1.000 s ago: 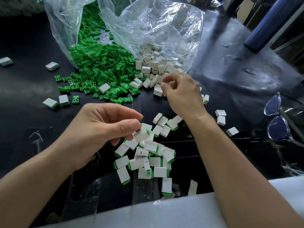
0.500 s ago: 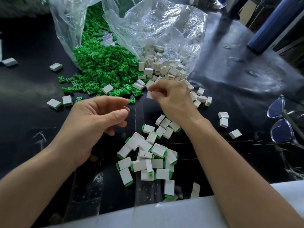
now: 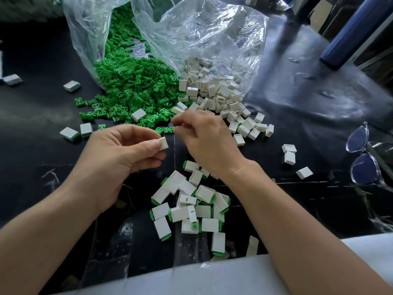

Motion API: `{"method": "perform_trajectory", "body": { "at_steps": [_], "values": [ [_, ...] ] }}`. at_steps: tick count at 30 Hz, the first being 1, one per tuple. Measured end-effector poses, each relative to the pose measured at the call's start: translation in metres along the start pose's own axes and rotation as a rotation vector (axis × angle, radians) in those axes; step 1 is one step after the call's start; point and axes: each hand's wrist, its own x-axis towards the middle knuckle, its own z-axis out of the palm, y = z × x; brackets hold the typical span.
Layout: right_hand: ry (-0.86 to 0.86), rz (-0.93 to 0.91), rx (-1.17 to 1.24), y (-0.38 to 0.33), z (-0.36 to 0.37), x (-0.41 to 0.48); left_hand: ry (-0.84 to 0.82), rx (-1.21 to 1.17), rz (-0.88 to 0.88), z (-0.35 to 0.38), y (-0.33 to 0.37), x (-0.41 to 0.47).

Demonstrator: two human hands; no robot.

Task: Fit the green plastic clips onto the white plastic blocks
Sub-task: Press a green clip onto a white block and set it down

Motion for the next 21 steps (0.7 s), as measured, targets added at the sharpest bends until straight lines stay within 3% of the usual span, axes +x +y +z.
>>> {"method": "perform_trajectory", "body": {
  "at_steps": [5,13,16,21],
  "values": [
    [-0.21,-0.009,-0.324,0.003,0.007,0.003,-0.051,-0.036,-0.018,0.003,0.001,-0.001],
    [-0.162,-0.007,-0.238,0.005,0.004,0.003,-0.056,-0.051,-0.024,0.004,0.0,-0.001],
    [-0.092,0.036,-0.125,0.006,-0.002,0.002,-0.056,-0.054,-0.019,0.003,0.001,-0.002],
    [-0.053,0.08,0.371,-0.003,-0.013,-0.003,-0.051,-0.054,-0.014,0.003,0.001,-0.002]
  ]
}}
